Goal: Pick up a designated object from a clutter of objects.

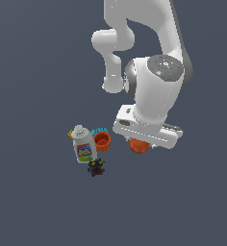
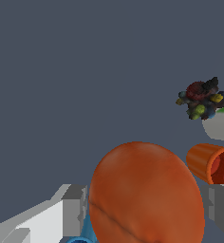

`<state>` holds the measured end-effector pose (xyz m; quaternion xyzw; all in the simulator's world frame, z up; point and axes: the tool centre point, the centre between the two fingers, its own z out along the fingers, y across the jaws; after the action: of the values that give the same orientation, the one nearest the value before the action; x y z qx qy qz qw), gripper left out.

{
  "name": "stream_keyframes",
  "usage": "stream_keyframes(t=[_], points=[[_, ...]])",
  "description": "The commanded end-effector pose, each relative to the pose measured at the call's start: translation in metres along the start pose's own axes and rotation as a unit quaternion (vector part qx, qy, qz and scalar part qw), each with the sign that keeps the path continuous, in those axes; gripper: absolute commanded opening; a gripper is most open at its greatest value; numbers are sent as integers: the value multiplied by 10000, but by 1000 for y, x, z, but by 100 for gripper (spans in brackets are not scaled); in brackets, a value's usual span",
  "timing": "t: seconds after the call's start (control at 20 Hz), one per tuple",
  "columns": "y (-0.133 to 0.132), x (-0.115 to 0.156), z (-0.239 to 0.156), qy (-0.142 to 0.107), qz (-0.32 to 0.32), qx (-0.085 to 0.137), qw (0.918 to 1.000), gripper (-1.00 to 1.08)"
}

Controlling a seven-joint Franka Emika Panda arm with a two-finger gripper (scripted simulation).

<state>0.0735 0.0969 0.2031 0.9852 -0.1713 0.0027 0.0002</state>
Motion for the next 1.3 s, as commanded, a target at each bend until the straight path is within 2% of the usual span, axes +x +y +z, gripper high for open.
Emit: stream_keyframes(t=[0.0,0.7,0.95,1.25], points=[[-13,-15,-26,7,1,1,10000,-100],[-81,-90,-151,-13,3,-9,10000,-100],[-96,-104,-177,-19,3,-7,10000,-100],[-103,-110,-189,-27,4,-3,10000,-100]])
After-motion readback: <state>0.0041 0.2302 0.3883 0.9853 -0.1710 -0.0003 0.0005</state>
